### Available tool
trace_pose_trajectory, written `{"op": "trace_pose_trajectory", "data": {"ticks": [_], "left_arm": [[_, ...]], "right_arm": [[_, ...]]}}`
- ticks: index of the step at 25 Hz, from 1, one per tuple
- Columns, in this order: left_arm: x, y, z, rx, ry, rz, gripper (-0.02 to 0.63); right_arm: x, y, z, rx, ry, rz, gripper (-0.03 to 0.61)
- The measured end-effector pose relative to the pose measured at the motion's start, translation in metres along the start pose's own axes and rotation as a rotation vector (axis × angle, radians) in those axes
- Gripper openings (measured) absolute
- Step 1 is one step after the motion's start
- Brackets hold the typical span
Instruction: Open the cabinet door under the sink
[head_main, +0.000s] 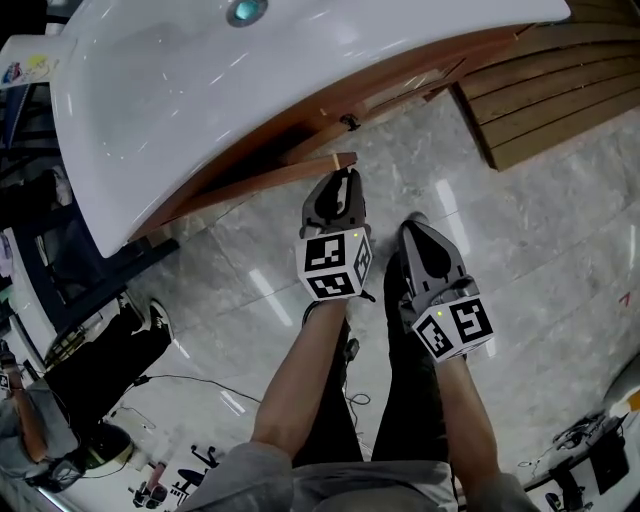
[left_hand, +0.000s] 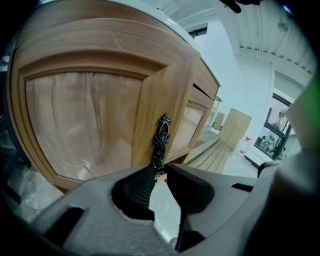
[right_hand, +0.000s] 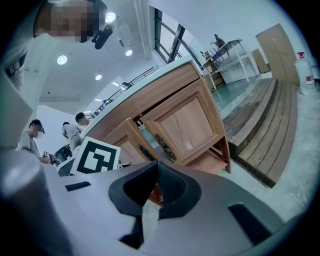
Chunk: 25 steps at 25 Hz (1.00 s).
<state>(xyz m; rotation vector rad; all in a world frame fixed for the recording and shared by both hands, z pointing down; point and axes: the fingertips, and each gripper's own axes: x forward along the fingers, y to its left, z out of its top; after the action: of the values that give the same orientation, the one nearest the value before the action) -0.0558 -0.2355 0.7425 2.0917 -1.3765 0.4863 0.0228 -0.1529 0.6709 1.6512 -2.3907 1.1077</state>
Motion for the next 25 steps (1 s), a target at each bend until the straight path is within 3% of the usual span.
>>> {"op": "trace_pose_trajectory", "data": {"ticks": [11, 25], "left_arm": [[-0.039, -0.009, -0.024, 0.119, -0.008, -0.149, 0.081], [-0.107, -0.011, -0.075, 0.265, 0.054, -0.357, 0.081]], "right_arm": [[-0.020, 0.032, -0.033, -0.022, -0.032, -0.056, 0.008], [-0.035, 0.072, -0.065, -0.055, -0.050, -0.089, 0.008]]}}
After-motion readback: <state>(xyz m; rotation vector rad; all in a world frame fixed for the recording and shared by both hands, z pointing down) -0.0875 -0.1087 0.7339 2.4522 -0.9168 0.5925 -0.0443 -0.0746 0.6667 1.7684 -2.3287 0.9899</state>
